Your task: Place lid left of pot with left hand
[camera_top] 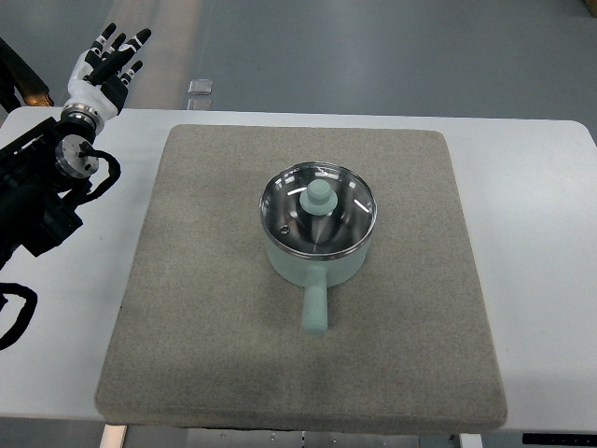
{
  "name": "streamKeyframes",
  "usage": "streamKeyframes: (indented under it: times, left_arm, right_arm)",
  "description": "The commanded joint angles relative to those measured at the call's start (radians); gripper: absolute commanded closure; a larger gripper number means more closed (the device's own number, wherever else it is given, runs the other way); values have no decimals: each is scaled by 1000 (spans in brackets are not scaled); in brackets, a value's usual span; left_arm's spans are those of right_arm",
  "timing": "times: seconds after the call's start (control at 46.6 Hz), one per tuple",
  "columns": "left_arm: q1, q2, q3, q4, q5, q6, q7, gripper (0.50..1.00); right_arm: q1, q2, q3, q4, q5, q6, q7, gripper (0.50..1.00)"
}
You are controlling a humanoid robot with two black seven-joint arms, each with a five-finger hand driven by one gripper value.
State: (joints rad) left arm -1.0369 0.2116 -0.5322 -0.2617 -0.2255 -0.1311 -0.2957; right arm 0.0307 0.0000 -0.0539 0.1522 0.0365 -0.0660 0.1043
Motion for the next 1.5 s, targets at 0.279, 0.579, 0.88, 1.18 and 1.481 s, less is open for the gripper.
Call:
streamKeyframes:
  times: [0.279, 0.579, 0.88, 1.18, 1.481]
  left_arm:
    - [1, 0, 1, -1, 0, -4, -13, 506]
    - [9, 0, 3, -2, 0, -4, -13, 506]
    - [11, 0, 5, -1, 0, 2, -13, 506]
    - [11, 3, 5, -1, 0, 2, -13, 504]
    - [3, 9, 5, -1, 0, 1, -13, 506]
  right_arm:
    - [0, 0, 0, 1, -1, 0, 0, 577]
    - [0, 0, -1, 1, 0, 0, 0, 579]
    - [0, 0, 0, 0, 0, 0, 0, 579]
    - [0, 0, 0, 0, 0, 0, 0, 579]
    - [0, 0, 0, 0, 0, 0, 0, 577]
